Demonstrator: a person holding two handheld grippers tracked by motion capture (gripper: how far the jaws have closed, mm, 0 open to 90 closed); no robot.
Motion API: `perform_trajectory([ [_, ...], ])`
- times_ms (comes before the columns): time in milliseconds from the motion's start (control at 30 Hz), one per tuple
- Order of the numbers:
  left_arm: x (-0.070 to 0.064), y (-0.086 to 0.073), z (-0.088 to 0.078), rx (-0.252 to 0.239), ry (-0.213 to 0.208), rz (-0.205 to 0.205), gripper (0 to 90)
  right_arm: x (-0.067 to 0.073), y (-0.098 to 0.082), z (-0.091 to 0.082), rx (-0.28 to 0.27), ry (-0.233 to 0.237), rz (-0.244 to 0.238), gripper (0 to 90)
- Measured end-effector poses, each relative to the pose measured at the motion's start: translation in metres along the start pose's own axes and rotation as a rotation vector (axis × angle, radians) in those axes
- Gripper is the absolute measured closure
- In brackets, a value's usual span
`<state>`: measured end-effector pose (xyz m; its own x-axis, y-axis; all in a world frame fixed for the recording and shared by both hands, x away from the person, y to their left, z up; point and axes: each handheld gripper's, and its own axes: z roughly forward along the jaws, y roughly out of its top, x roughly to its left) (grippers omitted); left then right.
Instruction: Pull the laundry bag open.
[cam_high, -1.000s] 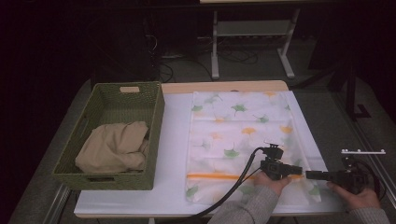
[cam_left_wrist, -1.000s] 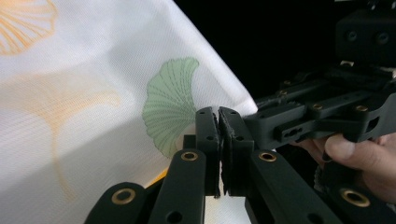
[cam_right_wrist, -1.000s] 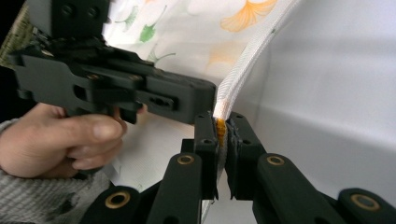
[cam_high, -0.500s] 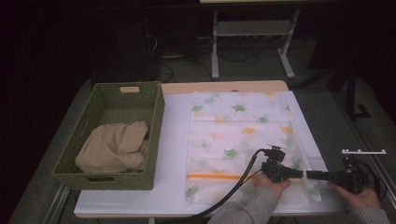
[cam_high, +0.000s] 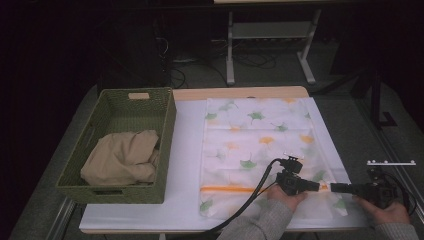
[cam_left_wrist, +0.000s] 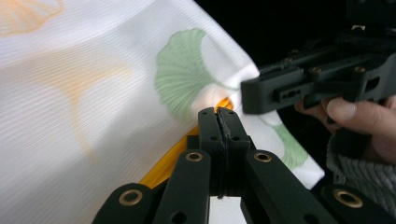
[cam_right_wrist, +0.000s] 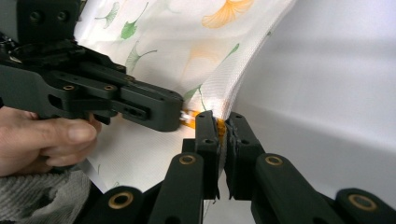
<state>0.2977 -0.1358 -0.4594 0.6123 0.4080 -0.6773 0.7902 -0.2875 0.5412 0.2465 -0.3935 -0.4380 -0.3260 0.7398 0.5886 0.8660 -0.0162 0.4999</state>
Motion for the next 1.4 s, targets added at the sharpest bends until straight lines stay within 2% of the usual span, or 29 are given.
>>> perform_trajectory([
  [400, 0.01, -0.008, -0.024, 0.011, 0.016, -0.001, 89.7, -0.004, -0.001, -0.002, 0.017, -0.038, -0.008, 84.4],
  [633, 0.017, -0.012, -0.041, 0.004, 0.03, -0.007, 89.8, -0.005, 0.0, -0.002, 0.017, -0.044, -0.006, 84.4],
  [767, 0.021, -0.014, -0.052, -0.005, 0.048, -0.022, 89.8, -0.001, 0.004, -0.002, 0.029, -0.076, -0.036, 84.4],
  [933, 0.025, -0.016, -0.067, -0.002, 0.068, -0.015, 89.8, 0.001, 0.006, -0.002, 0.046, -0.098, -0.059, 84.4],
  [1100, 0.032, -0.018, -0.082, -0.011, 0.082, -0.029, 89.8, 0.003, 0.01, -0.001, 0.068, -0.118, -0.076, 84.4],
  [1400, 0.04, -0.023, -0.105, -0.02, 0.098, -0.045, 89.8, 0.003, 0.015, -0.005, 0.076, -0.109, -0.073, 84.4],
])
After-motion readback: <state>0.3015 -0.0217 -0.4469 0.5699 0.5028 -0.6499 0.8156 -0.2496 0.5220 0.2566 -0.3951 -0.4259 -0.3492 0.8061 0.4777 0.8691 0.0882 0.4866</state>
